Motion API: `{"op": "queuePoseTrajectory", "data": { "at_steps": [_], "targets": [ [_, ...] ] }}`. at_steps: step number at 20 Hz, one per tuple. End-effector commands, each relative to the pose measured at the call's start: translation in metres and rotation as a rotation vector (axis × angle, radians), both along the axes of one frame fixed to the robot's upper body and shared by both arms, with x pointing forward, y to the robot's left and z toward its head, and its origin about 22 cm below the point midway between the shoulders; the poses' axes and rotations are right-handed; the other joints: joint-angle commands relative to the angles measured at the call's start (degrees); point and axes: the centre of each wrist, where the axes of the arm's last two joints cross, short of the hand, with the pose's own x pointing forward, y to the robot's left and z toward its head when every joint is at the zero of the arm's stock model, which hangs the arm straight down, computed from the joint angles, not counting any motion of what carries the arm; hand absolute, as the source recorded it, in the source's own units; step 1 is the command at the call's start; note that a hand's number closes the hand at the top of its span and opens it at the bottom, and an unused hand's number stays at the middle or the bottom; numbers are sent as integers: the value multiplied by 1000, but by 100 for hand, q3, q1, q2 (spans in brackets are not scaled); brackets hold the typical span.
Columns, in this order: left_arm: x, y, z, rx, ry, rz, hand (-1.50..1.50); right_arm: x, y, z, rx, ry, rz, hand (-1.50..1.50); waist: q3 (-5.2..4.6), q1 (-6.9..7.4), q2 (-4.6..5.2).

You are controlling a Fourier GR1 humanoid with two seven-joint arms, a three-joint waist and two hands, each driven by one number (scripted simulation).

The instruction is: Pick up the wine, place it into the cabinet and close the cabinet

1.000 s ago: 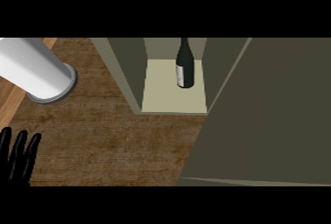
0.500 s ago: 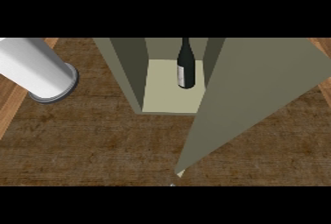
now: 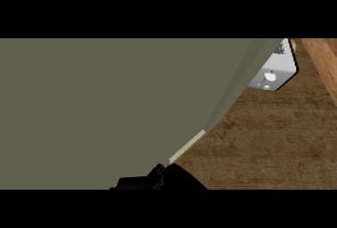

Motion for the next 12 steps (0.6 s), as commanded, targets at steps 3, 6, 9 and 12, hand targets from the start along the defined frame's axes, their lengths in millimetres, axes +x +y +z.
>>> {"op": "queuePoseTrajectory", "data": {
  "at_steps": [3,6,9,12],
  "targets": [
    [2,8,10,-5,7,-13,-150,47,42,18,-16,-39,-92,150,4,2,15],
    [-3,17,5,-5,-18,-6,-150,85,39,23,0,-21,-114,150,8,4,24],
    [-11,18,-2,3,24,-27,-150,106,43,29,-19,-36,-153,150,6,-15,20],
    [-1,19,19,19,14,-25,-150,128,44,29,-41,-46,-176,150,10,-60,24]
  ]
}}
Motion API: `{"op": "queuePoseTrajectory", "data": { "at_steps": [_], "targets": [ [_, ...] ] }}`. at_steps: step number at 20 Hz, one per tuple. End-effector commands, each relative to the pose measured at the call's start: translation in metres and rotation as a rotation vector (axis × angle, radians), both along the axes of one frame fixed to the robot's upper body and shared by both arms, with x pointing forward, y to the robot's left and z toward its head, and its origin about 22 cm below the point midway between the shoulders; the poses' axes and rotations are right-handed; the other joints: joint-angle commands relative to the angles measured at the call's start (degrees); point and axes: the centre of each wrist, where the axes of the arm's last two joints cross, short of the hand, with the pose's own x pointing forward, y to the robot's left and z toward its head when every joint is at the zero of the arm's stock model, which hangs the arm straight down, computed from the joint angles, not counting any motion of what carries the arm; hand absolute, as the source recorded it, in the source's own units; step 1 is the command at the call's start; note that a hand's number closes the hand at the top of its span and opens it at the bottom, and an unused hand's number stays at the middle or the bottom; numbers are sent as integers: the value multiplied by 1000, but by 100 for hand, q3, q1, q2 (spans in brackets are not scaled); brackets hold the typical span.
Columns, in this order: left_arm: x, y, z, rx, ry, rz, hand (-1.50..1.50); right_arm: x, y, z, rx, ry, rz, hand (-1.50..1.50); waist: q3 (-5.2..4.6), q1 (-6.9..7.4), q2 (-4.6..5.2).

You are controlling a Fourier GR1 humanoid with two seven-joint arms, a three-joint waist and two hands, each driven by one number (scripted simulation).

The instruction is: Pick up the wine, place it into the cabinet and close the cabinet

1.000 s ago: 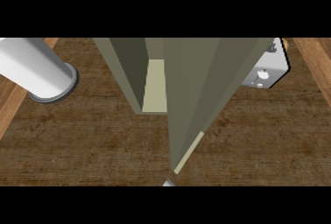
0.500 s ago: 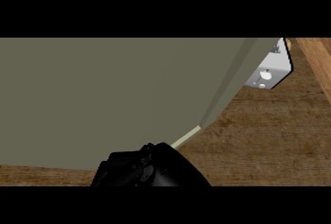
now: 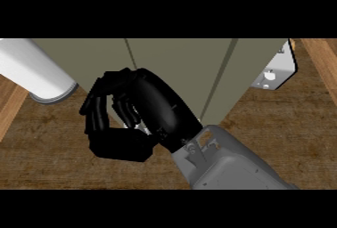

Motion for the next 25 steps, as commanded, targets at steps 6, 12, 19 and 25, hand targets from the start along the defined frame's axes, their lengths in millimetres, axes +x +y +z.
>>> {"op": "queuePoseTrajectory", "data": {
  "at_steps": [6,12,19,25],
  "targets": [
    [5,-24,-11,-7,49,-56,-150,75,-20,-3,-7,-20,-83,150,3,-74,11],
    [40,-32,-6,-2,61,-69,-150,107,-32,-8,-26,-22,-110,150,1,-150,51],
    [51,-55,-21,-26,58,-49,-150,127,-60,-4,-60,-86,-164,150,-3,-191,91],
    [59,-62,-19,-11,58,-50,-150,138,-78,0,-51,-71,-148,150,1,-186,81]
  ]
}}
